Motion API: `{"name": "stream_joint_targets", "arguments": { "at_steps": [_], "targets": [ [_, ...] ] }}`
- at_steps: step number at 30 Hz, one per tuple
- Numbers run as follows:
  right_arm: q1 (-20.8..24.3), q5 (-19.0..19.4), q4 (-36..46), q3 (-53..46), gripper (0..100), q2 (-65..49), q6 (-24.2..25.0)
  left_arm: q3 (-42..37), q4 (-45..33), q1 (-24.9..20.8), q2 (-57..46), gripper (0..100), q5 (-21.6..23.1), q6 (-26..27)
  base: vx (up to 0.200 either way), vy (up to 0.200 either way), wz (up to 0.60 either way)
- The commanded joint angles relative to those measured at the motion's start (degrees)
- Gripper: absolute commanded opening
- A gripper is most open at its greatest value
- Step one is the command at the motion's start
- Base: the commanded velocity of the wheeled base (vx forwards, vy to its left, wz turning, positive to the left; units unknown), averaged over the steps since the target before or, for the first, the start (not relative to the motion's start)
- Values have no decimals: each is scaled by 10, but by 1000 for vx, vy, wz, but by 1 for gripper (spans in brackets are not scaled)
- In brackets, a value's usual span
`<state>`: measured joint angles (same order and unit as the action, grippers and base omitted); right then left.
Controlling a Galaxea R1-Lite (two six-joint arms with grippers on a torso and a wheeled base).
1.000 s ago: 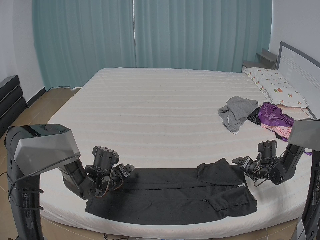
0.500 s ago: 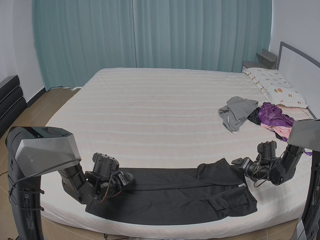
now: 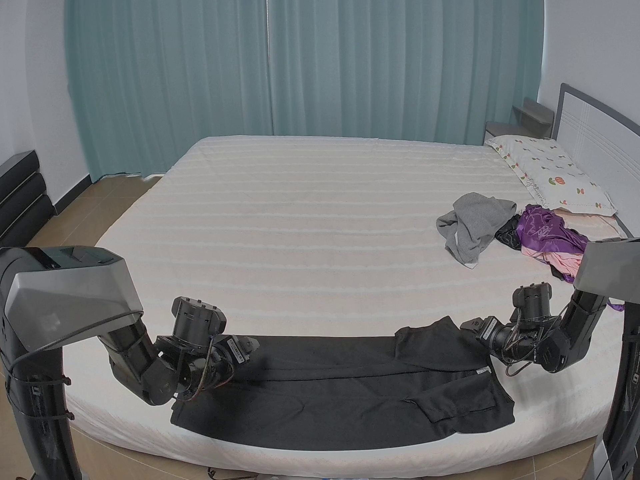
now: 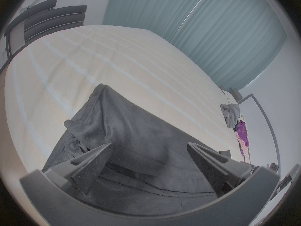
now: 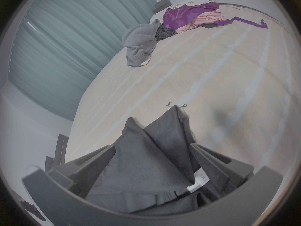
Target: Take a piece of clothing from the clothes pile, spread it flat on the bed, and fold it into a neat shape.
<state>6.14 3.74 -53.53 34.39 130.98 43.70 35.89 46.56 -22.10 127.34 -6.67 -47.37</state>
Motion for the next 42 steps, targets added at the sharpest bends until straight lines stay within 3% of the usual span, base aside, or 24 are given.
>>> {"name": "stream_joint_targets", "arguments": {
  "at_steps": [1,8,9,11,22,23,42],
  "targets": [
    [12,-4,-3,-14,100,-8,-7,2,0,11,-21,100,0,0,0,0,0],
    [14,-8,-42,-46,100,0,-35,3,-1,37,-29,100,0,23,0,0,0],
    [13,-8,-54,-54,100,6,-71,4,-1,41,-29,100,0,23,0,0,0],
    [13,-7,-55,-57,100,10,-84,5,-1,43,-28,100,0,25,0,0,0],
    [17,-8,-53,-26,100,46,-99,8,-1,47,-22,100,0,25,0,0,0],
    [18,-8,-51,-20,0,49,-99,10,-1,49,-21,100,0,25,0,0,0],
    [9,-14,-54,-80,0,4,-100,21,-2,79,-19,100,5,31,0,0,0]
  ]
}}
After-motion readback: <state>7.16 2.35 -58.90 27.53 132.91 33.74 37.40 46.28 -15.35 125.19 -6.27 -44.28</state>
